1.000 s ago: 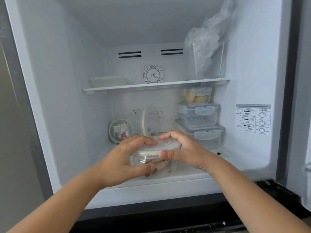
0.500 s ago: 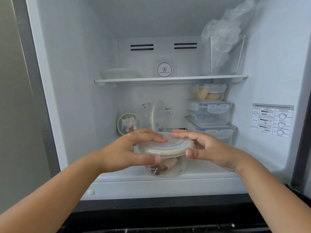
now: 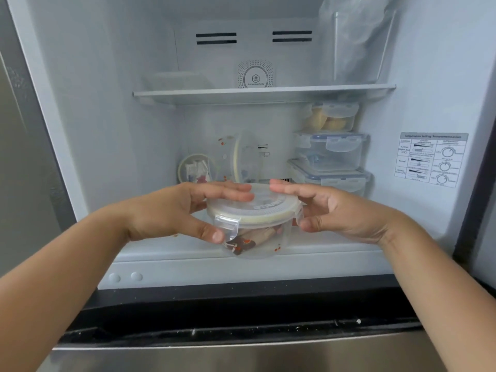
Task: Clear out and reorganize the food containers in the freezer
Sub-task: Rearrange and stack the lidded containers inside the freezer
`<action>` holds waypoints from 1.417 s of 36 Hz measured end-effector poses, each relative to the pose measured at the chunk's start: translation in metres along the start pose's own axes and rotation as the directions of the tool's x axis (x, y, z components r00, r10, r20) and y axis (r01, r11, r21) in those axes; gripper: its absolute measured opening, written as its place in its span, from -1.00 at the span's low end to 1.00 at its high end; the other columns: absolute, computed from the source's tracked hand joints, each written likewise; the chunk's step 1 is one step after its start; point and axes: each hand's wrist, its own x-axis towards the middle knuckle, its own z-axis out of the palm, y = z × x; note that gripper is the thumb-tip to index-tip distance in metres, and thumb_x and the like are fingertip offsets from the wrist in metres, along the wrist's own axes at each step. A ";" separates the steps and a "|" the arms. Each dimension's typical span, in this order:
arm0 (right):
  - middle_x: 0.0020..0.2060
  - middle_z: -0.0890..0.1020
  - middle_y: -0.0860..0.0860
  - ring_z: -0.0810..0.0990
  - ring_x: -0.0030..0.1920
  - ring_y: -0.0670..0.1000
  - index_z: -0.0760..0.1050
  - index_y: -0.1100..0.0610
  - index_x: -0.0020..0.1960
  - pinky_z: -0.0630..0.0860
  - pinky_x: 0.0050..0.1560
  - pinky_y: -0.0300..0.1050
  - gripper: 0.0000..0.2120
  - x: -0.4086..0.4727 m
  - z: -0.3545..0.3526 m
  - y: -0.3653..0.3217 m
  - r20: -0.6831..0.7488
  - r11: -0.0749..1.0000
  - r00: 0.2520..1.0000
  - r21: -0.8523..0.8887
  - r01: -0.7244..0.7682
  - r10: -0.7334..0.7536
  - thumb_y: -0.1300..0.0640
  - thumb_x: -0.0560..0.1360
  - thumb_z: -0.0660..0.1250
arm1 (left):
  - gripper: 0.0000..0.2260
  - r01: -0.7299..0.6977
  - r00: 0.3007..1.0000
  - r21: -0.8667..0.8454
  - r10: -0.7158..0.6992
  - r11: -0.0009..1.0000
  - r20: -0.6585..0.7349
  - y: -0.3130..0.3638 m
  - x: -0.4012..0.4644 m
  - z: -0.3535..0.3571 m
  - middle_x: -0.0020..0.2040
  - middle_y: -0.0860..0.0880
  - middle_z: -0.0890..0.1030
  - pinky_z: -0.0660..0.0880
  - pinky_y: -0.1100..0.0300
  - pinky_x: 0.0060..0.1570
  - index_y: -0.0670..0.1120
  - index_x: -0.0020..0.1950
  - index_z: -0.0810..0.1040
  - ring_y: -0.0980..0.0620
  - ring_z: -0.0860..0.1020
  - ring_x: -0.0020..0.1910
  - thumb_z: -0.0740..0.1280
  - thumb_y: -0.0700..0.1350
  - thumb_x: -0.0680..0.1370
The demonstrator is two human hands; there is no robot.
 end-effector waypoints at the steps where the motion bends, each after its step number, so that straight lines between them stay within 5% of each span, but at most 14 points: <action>1: 0.45 0.26 -0.22 0.36 0.37 -0.21 0.35 -0.09 0.41 0.39 0.20 -0.36 -0.41 0.000 0.000 0.000 0.004 1.000 1.000 0.006 0.003 -0.003 0.19 0.43 0.40 | -0.43 -0.002 1.000 -0.002 0.002 1.000 0.001 0.000 0.000 0.000 0.40 0.35 0.30 0.16 0.53 0.28 0.26 0.29 0.46 0.40 0.17 0.40 0.50 -0.06 0.33; 25: 0.46 0.28 -0.19 0.33 0.40 -0.15 0.33 -0.08 0.42 0.37 0.25 -0.30 -0.45 0.002 0.007 -0.001 -0.027 1.000 1.000 0.003 -0.009 0.010 0.17 0.47 0.35 | -0.45 -0.008 0.998 0.014 0.009 1.000 -0.065 -0.001 -0.003 0.004 0.39 0.32 0.34 0.17 0.50 0.30 0.24 0.29 0.47 0.40 0.20 0.39 0.50 -0.08 0.35; 28: 0.43 0.33 -0.18 0.29 0.42 -0.17 0.33 -0.09 0.41 0.36 0.32 -0.21 -0.45 0.001 0.005 -0.003 -0.030 0.999 0.999 -0.027 -0.038 0.037 0.18 0.47 0.36 | -0.46 0.013 0.995 0.069 -0.007 0.998 -0.097 0.002 -0.004 0.007 0.38 0.36 0.33 0.13 0.39 0.34 0.30 0.27 0.46 0.43 0.17 0.38 0.49 0.02 0.33; 32: 0.38 0.38 -0.25 0.33 0.37 -0.27 0.38 -0.20 0.34 0.37 0.24 -0.35 -0.43 0.003 0.007 -0.012 -0.060 0.995 0.995 -0.053 -0.079 0.076 0.06 0.37 0.44 | -0.46 0.038 0.979 0.218 0.008 0.975 -0.206 0.006 -0.001 0.016 0.31 0.45 0.34 0.07 0.46 0.30 0.42 0.23 0.41 0.56 0.13 0.31 0.44 0.21 0.28; 36: 0.46 0.09 -0.33 0.09 0.43 -0.36 0.37 -0.29 0.31 0.17 0.31 -0.37 -0.34 0.012 0.023 -0.022 -0.160 0.966 0.984 -0.231 -0.118 0.082 -0.28 0.25 0.48 | -0.47 0.069 0.939 0.358 0.061 0.931 -0.339 0.010 0.006 0.026 0.24 0.39 0.40 0.02 0.08 0.47 0.46 0.18 0.41 0.46 0.17 0.30 0.36 0.34 0.21; 41: 0.41 0.25 -0.35 0.20 0.41 -0.30 0.36 -0.25 0.32 0.17 0.37 -0.21 -0.19 0.018 0.035 -0.025 -0.257 0.926 0.965 -0.347 -0.147 0.056 -0.44 0.10 0.40 | -0.44 0.103 0.906 0.441 0.099 0.892 -0.411 0.010 0.009 0.033 0.17 0.30 0.44 0.19 0.23 0.30 0.42 0.18 0.42 0.10 0.29 0.24 0.30 0.41 0.19; 51: 0.35 0.33 -0.36 0.25 0.35 -0.37 0.38 -0.19 0.33 0.19 0.30 -0.32 -0.20 0.020 0.040 -0.017 -0.314 0.917 0.949 -0.386 -0.104 -0.025 -0.41 0.14 0.40 | -0.48 0.107 0.886 0.491 0.141 0.865 -0.442 0.004 0.010 0.037 0.15 0.29 0.45 0.22 0.36 0.21 0.37 0.22 0.42 0.11 0.31 0.16 0.30 0.37 0.26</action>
